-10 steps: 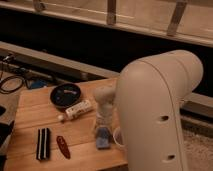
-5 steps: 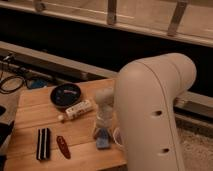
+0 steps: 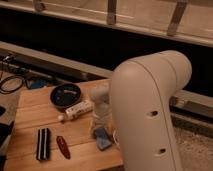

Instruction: Wipe the white sponge on the table

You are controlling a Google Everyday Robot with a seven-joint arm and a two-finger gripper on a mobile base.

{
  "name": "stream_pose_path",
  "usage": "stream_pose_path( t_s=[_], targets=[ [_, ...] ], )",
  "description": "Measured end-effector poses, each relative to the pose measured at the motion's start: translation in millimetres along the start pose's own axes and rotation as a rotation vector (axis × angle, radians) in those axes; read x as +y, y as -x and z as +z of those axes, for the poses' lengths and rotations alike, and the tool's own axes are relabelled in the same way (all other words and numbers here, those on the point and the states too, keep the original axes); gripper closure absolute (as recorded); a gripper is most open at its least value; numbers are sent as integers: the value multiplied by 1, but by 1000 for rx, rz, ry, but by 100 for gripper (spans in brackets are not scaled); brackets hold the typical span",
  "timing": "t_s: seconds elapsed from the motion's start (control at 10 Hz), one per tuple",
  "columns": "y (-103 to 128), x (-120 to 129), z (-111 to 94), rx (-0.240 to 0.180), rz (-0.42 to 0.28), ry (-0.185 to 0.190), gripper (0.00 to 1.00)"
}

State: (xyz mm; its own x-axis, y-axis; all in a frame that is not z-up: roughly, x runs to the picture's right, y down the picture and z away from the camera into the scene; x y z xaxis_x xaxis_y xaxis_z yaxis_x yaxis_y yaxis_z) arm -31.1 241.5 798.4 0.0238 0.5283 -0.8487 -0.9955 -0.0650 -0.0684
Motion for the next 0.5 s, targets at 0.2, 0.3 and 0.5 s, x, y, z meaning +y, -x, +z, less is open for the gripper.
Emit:
stream_pose_path(
  t_s=[0.2, 0.3, 0.5],
  targets=[
    [0, 1, 3, 20, -15, 2, 62],
    [1, 1, 6, 28, -23, 2, 70],
    [1, -1, 9, 41, -35, -1, 92]
  ],
)
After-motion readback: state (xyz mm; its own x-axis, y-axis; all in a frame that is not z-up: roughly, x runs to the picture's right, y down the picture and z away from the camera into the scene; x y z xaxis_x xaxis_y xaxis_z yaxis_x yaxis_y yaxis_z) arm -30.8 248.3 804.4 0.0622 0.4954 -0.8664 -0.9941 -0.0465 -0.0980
